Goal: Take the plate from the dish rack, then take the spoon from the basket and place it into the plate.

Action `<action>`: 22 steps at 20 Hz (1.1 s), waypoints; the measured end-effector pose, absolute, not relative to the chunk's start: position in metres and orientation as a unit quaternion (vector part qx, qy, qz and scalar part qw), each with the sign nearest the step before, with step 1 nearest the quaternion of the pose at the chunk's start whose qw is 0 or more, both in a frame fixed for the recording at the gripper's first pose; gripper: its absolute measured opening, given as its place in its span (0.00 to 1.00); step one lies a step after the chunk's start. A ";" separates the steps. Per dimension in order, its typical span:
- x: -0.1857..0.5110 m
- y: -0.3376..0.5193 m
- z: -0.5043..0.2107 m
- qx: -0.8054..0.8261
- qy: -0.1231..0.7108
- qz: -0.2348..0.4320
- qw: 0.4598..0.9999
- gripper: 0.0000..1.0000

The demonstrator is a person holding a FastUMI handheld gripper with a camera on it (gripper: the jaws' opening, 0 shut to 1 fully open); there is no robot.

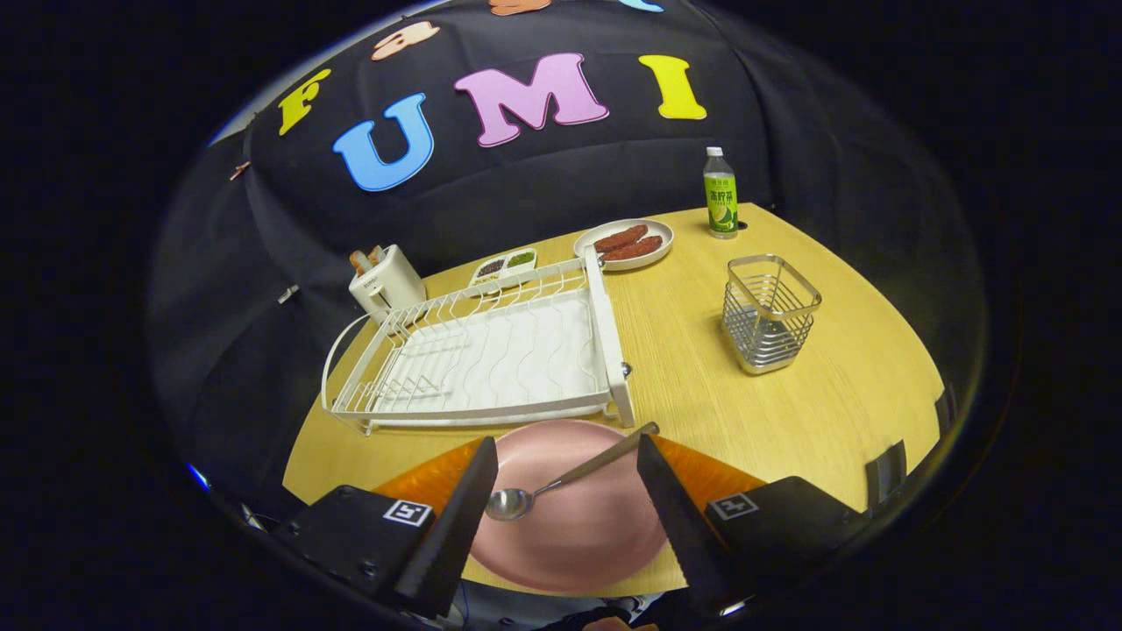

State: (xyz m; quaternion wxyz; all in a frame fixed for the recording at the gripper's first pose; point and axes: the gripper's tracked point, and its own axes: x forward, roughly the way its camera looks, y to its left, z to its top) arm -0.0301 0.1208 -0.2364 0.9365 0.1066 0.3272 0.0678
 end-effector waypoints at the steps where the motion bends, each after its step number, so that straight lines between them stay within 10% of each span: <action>1: -0.031 0.117 -0.230 0.104 0.320 0.065 0.939 0.98; 22: -0.012 0.045 0.023 0.004 0.041 0.039 0.998 0.98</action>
